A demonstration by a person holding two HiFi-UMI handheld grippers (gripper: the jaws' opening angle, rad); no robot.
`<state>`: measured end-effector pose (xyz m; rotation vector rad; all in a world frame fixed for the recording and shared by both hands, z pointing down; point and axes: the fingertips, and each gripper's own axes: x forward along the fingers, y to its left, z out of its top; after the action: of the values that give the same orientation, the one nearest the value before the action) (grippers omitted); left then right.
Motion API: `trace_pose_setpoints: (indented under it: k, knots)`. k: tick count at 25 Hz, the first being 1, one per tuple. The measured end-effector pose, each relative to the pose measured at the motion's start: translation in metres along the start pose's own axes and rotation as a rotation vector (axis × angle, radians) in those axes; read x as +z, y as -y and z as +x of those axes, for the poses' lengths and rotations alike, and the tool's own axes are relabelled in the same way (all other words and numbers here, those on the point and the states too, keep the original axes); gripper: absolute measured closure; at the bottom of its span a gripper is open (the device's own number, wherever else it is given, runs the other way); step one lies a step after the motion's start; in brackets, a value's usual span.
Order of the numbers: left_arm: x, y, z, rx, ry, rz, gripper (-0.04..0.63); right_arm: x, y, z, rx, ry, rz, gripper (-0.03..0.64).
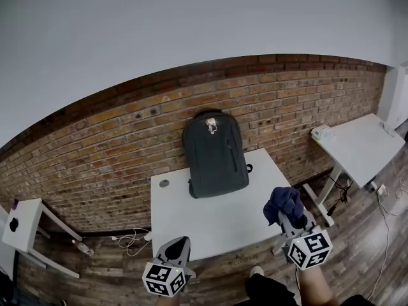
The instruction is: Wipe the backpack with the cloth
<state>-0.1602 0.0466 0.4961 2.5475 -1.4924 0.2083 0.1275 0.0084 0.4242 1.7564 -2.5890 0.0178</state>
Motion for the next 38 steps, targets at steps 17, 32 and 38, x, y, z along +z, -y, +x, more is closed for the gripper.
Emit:
trace_pose_setpoints:
  k: [17, 32, 38]
  knots:
    - [-0.033, 0.063, -0.08, -0.004, -0.064, 0.01, 0.614, -0.007, -0.026, -0.111, 0.0, -0.026, 0.008, 0.565]
    - [-0.042, 0.2, -0.129, 0.025, -0.031, 0.029, 0.614, -0.014, 0.015, -0.249, 0.044, -0.003, 0.012, 0.565]
    - [-0.057, 0.261, -0.157, 0.05, -0.028, 0.023, 0.614, -0.015, 0.025, -0.304, 0.087, 0.004, 0.0, 0.565]
